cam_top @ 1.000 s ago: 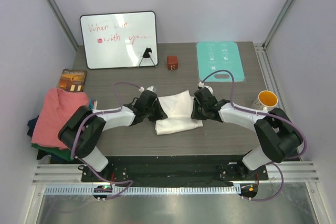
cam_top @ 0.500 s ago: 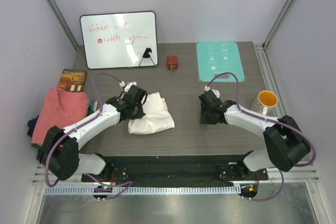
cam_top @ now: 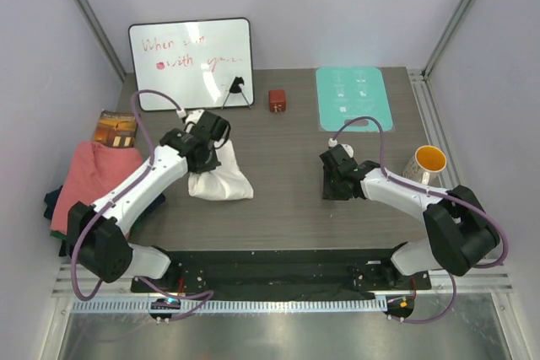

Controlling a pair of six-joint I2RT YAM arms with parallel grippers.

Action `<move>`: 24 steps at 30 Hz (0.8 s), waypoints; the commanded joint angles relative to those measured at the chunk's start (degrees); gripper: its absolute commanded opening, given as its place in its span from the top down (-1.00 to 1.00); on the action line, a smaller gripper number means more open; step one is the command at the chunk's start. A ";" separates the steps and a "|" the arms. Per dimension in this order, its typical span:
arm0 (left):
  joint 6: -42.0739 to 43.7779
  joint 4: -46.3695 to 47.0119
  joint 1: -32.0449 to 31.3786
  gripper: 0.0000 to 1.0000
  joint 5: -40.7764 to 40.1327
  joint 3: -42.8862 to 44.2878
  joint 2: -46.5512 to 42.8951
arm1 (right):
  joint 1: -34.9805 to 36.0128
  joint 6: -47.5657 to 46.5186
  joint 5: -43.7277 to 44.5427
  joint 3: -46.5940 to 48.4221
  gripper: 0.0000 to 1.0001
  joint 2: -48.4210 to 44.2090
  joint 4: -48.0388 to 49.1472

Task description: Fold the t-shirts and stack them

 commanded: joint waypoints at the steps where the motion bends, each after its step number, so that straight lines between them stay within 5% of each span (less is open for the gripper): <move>1: 1.69 -8.88 4.47 0.99 -6.24 7.27 -0.43 | -0.45 -0.98 -0.60 1.20 0.35 -0.51 0.34; 9: 8.02 -13.99 15.46 0.99 -4.75 16.23 -0.60 | -2.21 -2.12 -2.35 0.85 0.35 -0.60 1.04; 24: 10.84 -29.01 21.18 1.00 -10.81 37.95 0.80 | -4.14 -2.74 -6.57 0.32 0.36 3.62 4.55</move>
